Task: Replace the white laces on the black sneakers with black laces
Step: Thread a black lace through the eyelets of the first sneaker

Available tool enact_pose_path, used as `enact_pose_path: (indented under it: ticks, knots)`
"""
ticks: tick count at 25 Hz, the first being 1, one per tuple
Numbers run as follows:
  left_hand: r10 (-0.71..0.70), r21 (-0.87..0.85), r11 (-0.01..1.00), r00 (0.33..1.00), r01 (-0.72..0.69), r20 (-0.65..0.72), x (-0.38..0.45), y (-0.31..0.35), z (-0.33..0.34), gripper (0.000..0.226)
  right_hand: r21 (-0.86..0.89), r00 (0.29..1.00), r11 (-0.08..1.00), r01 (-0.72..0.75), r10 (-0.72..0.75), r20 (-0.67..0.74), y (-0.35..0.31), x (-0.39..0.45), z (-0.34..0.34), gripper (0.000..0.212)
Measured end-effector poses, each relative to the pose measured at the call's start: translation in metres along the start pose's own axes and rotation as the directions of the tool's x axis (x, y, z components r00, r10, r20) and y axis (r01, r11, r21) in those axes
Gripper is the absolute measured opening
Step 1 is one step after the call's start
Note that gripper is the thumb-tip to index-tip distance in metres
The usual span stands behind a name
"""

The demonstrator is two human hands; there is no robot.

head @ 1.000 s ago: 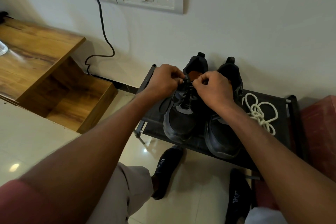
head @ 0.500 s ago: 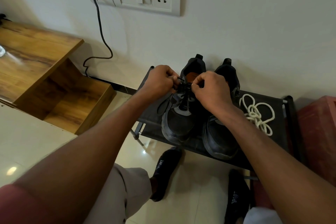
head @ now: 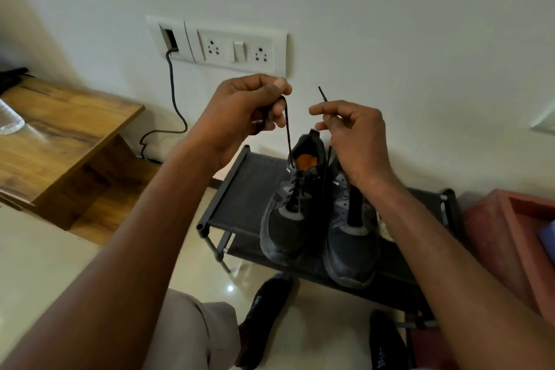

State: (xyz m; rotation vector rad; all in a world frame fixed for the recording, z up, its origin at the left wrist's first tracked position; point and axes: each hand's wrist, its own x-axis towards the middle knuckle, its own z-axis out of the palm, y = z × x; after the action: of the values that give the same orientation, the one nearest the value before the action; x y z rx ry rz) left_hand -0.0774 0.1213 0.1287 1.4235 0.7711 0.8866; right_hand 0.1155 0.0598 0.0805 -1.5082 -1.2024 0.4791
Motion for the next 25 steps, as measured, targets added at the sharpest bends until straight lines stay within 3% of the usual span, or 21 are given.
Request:
enact_pose_path:
  ticks: [6, 10, 13, 16, 19, 25]
  knots:
    - [0.098, -0.250, 0.966, 0.989, -0.068, 0.112, 0.011, 0.065, 0.017, 0.033, 0.107, 0.983, 0.983, 0.146, -0.131, -0.130, -0.060, 0.010, -0.025, 0.029]
    - [0.166, -0.087, 0.983, 0.984, -0.160, 0.068, 0.011, 0.069, 0.021, 0.032, 0.133, 0.943, 0.950, 0.282, -0.249, -0.220, -0.099, 0.024, -0.037, 0.028]
    - [0.246, 0.159, 0.962, 0.958, -0.223, -0.144, 0.013, 0.076, 0.028, 0.019, 0.127, 0.919, 0.928, 0.351, -0.315, -0.237, -0.120, 0.032, -0.037, 0.025]
    - [0.348, 0.348, 0.910, 0.873, -0.226, -0.342, 0.025, 0.081, 0.032, 0.017, 0.078, 0.911, 0.922, 0.378, -0.356, -0.210, -0.130, 0.036, -0.034, 0.017]
    - [0.381, 0.359, 0.898, 0.855, -0.253, -0.350, 0.034, 0.081, 0.036, 0.014, 0.088, 0.924, 0.936, 0.340, -0.316, -0.215, -0.132, 0.040, -0.033, 0.022]
    - [0.465, 0.275, 0.882, 0.798, -0.382, -0.384, 0.037, 0.084, 0.051, 0.009, 0.113, 0.941, 0.961, 0.253, -0.217, -0.260, -0.128, 0.046, -0.026, 0.012]
